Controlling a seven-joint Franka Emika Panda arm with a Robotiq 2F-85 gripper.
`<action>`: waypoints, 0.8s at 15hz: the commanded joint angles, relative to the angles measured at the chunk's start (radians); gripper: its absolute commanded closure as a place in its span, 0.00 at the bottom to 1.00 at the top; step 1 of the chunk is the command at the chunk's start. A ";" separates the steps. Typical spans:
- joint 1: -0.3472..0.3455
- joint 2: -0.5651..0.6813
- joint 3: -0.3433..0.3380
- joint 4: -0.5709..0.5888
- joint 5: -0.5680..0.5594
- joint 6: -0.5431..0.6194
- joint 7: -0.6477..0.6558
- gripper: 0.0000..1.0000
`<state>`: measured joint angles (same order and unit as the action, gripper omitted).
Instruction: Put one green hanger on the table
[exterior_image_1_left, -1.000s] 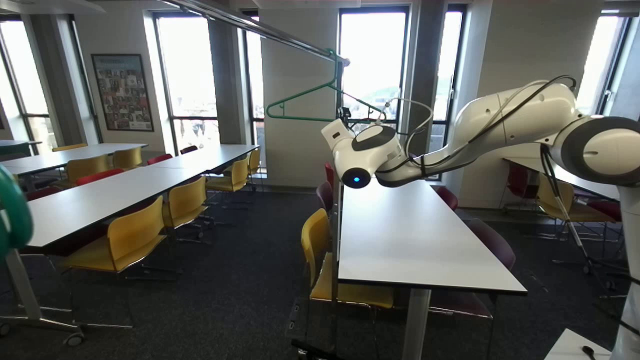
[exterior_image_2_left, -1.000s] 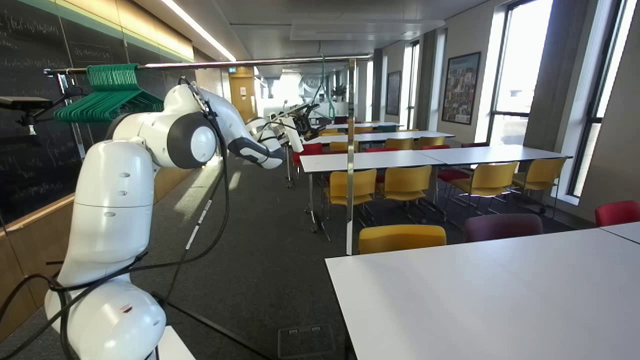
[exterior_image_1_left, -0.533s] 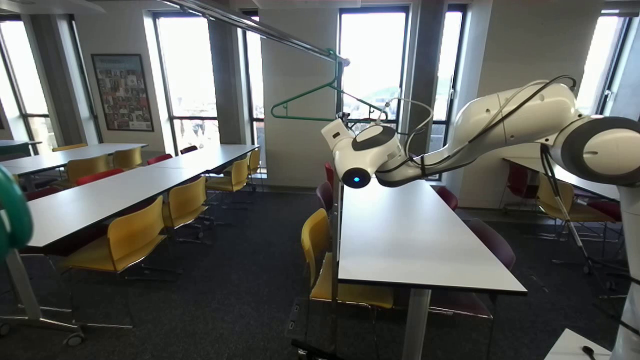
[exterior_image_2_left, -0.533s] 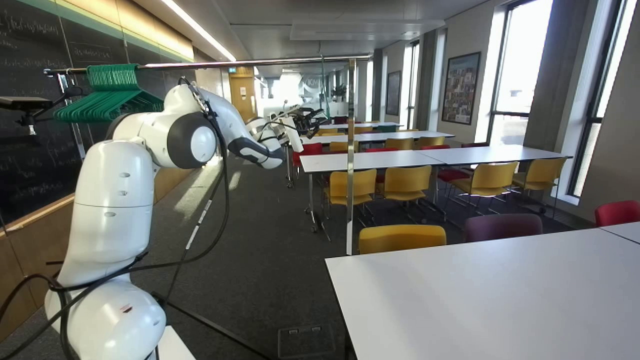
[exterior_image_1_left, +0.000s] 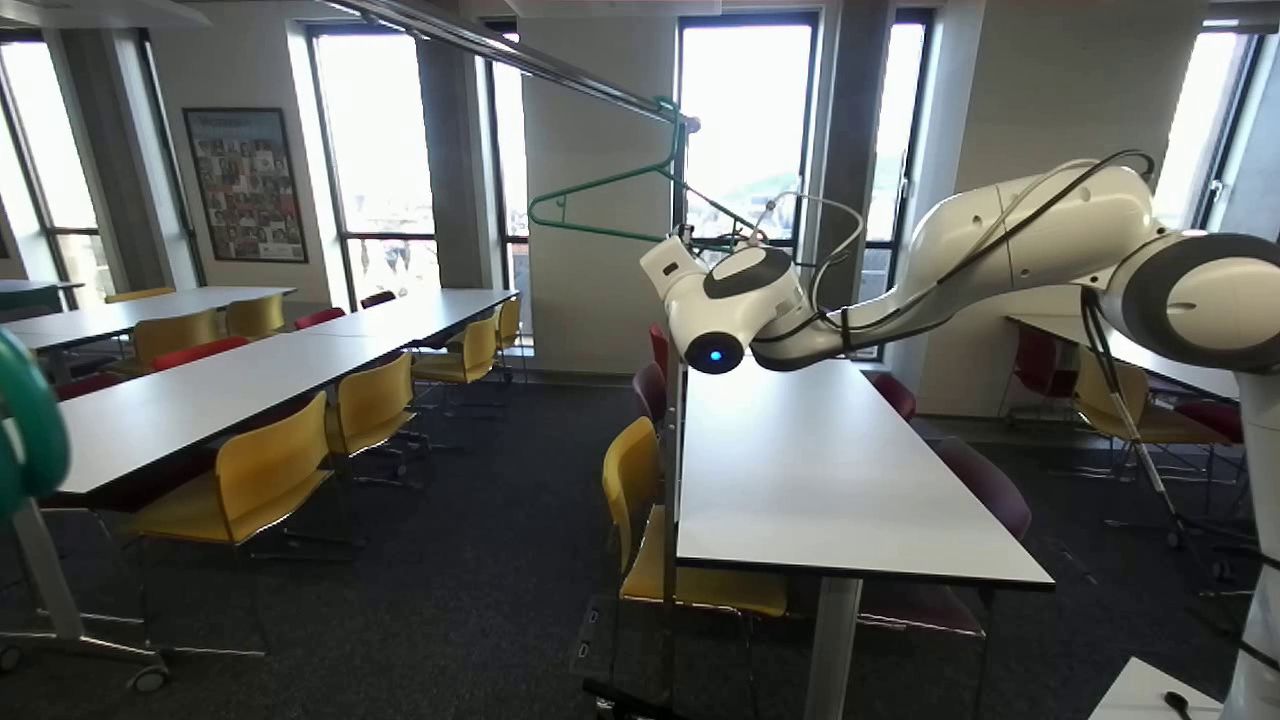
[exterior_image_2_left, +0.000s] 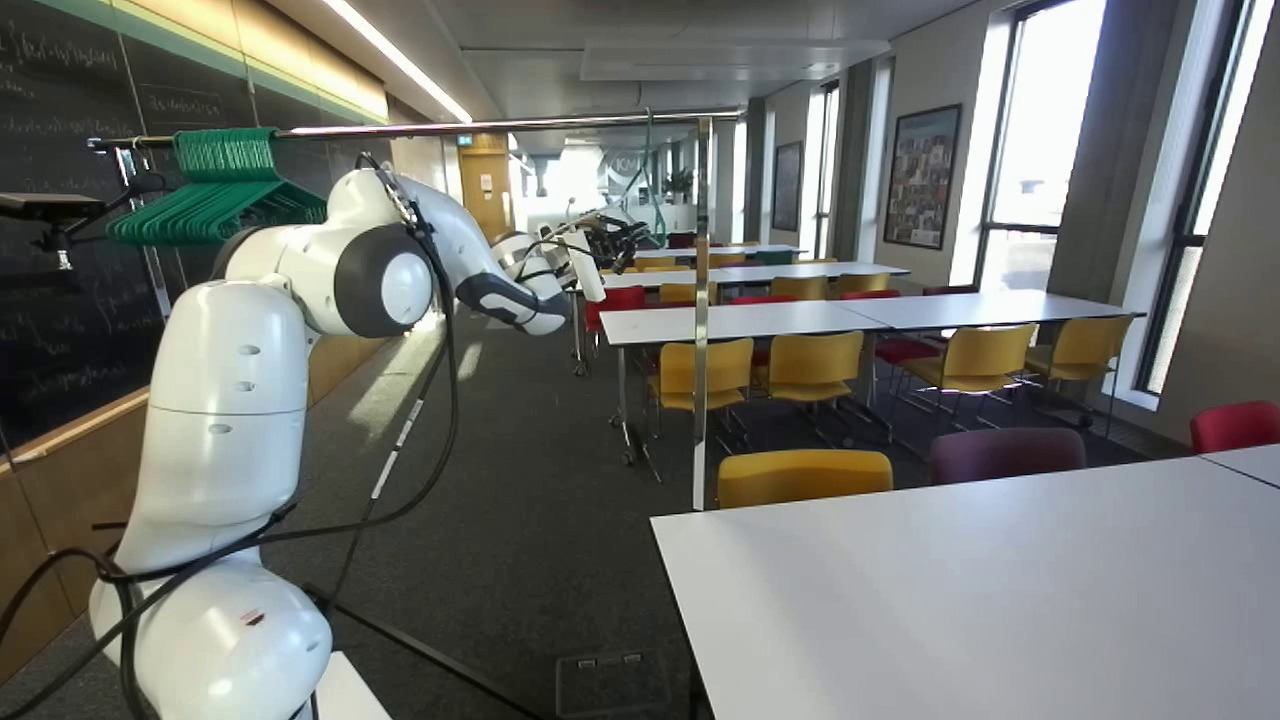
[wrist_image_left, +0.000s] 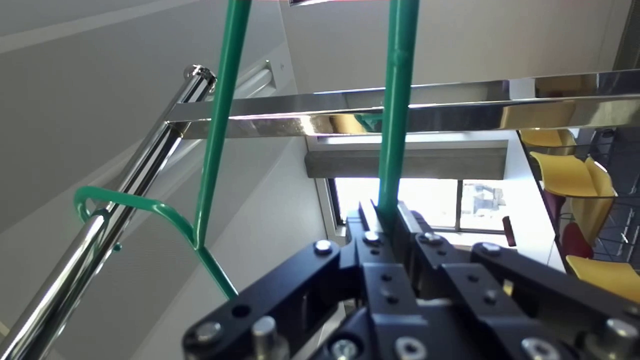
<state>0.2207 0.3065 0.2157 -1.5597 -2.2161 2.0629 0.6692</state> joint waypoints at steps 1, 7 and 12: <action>-0.005 -0.017 -0.003 0.009 0.004 0.031 -0.014 0.97; 0.009 -0.092 0.008 -0.039 0.032 0.005 -0.040 0.97; 0.003 -0.281 0.026 -0.196 0.127 0.060 -0.047 0.97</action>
<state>0.2329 0.1774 0.2404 -1.6193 -2.1463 2.0705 0.6455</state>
